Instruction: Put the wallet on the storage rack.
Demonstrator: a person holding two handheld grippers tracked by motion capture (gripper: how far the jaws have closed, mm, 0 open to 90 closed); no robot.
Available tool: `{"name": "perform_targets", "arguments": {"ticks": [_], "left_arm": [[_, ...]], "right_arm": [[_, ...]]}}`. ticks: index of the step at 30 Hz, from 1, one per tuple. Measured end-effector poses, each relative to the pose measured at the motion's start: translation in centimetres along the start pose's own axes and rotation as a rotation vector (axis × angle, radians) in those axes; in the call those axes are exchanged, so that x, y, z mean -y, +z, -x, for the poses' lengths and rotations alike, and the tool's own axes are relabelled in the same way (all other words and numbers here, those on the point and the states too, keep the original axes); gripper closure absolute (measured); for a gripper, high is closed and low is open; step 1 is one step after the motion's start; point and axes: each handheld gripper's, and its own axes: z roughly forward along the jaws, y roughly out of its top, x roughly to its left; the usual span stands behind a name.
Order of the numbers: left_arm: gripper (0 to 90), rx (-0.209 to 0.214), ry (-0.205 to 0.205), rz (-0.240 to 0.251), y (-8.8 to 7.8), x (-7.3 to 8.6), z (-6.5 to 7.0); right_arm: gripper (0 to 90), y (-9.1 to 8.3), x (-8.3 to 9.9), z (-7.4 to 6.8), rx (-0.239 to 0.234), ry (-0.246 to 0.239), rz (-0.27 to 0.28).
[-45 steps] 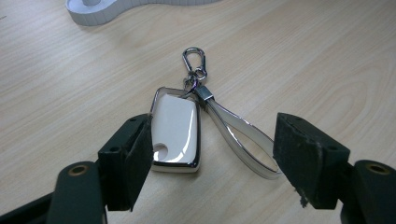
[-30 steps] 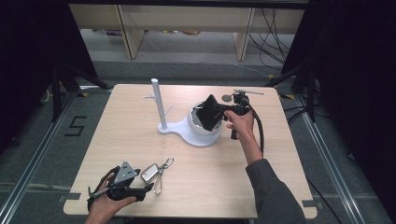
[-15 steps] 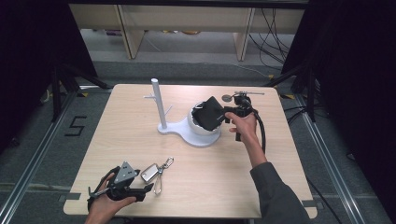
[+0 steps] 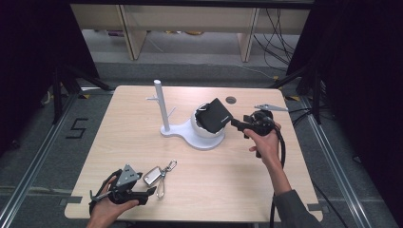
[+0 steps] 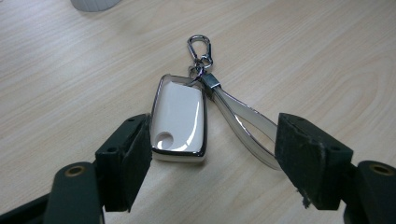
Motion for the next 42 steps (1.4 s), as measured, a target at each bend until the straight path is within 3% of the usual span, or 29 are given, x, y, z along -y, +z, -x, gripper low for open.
{"name": "perform_targets", "arguments": {"ticks": [2, 5, 10, 17, 21, 23, 26, 27, 29, 31, 32, 33, 35, 38, 40, 42], "left_arm": [[26.4, 0.004, -0.005, 0.002, 0.0, 0.0, 0.0], [24.8, 0.004, -0.021, 0.005, 0.1, 0.1, 0.0], [22.8, 0.008, -0.030, 0.008, 0.1, 0.0, -0.1], [22.1, 0.015, -0.029, -0.011, 0.1, 0.0, -0.1], [21.3, 0.020, -0.027, -0.011, 0.1, 0.0, -0.2], [21.3, 0.020, -0.040, 0.006, 0.2, 0.0, -0.2], [21.3, 0.016, -0.029, -0.015, 0.2, 0.0, -0.4], [21.3, 0.015, -0.027, -0.017, 0.2, 0.0, -0.4], [21.3, 0.016, -0.049, 0.006, 0.4, -0.1, -0.2], [21.3, 0.018, -0.057, 0.004, 0.4, -0.1, -0.2], [21.2, 0.020, -0.065, 0.018, 0.6, -0.1, -0.2], [21.2, 0.015, -0.033, -0.015, 0.4, -0.2, -0.6], [21.2, 0.013, -0.079, 0.015, 0.5, -0.1, -0.4], [21.2, 0.009, -0.057, -0.010, 0.4, 0.0, -0.9], [21.2, 0.006, -0.078, 0.011, 0.6, 0.1, -0.8], [21.2, 0.005, -0.062, -0.006, 0.5, 0.1, -0.6]], "right_arm": [[35.2, -0.7, 0.9, 0.0, -0.006, -0.029, -0.038], [34.9, -1.4, 2.0, 0.0, -0.016, -0.008, -0.038], [33.8, -1.8, 3.5, -0.2, -0.032, -0.032, -0.069], [33.5, -1.8, 5.0, -1.4, -0.033, -0.058, -0.087], [33.2, -1.6, 6.0, -2.2, -0.057, -0.056, -0.110], [33.0, -1.6, 6.4, -2.5, -0.060, -0.081, -0.116], [32.6, -1.5, 7.2, -3.2, -0.088, -0.076, -0.139], [32.5, -1.5, 7.4, -3.3, -0.080, -0.096, -0.131], [31.6, -1.4, 7.9, -3.6, -0.081, -0.099, -0.143], [30.6, -1.3, 8.5, -4.0, -0.087, -0.110, -0.162], [29.6, -1.4, 9.0, -4.5, -0.080, -0.087, -0.187], [28.8, -1.3, 9.2, -4.3, -0.079, -0.123, -0.189], [26.2, -1.3, 9.9, -4.6, -0.081, -0.113, -0.203], [22.0, -1.3, 11.0, -4.8, -0.080, -0.126, -0.246], [19.9, -1.5, 11.4, -5.1, -0.082, -0.145, -0.270], [19.9, -1.8, 11.8, -5.4, -0.084, -0.161, -0.277]]}}
